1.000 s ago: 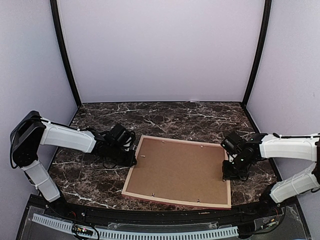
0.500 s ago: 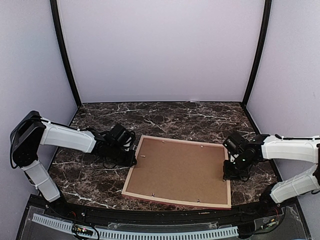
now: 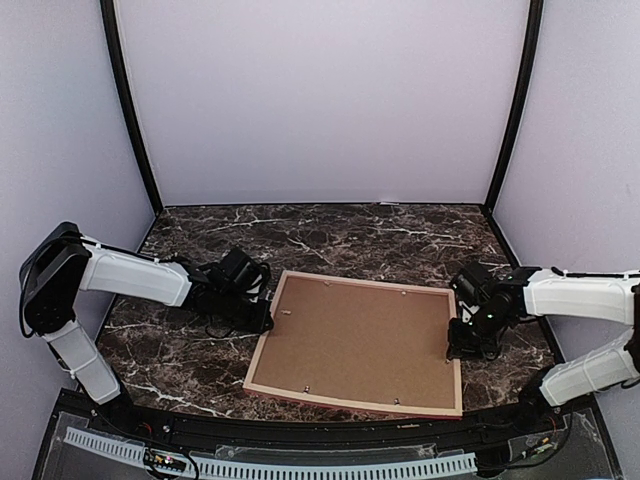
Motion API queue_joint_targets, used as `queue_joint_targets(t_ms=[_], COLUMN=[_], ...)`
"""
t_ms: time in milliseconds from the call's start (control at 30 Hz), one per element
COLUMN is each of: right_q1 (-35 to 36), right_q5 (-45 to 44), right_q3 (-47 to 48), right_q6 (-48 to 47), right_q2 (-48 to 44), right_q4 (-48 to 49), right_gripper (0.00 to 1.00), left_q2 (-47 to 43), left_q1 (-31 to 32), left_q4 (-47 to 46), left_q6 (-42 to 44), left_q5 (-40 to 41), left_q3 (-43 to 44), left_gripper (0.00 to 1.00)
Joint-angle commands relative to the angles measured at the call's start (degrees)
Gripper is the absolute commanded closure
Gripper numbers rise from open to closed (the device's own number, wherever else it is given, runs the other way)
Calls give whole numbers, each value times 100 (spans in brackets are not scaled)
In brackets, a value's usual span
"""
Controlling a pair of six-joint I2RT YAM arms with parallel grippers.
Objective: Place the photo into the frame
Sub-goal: Adjust the photo frame at the center of the board.
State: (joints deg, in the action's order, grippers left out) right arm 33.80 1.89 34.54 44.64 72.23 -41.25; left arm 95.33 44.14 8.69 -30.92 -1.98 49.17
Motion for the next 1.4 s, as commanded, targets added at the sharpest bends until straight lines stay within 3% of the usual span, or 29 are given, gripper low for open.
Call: queue_joint_targets(t_ms=[0,233,867,1367], right_q1=[-5,-198,-563,-568], right_q5=[425,387,313,616], right_q3=[-365,-231,-263,924], right_q6=[-216,-392,-476,-1128], right_q2=[469,302,384,1897], right_q4=[611,375,222,841], right_gripper=[72,65,74,74], left_q2=[-86,-145,-83,-758], left_q1=[-9,-10,-4,-8], left_q4=[296,289,282,-29], left_q6=[184,169,148,-152], left_q5=[-6,5,-69,-490], left_q3=[-243,-296,-246,-704], left_gripper=[87,86,85,82])
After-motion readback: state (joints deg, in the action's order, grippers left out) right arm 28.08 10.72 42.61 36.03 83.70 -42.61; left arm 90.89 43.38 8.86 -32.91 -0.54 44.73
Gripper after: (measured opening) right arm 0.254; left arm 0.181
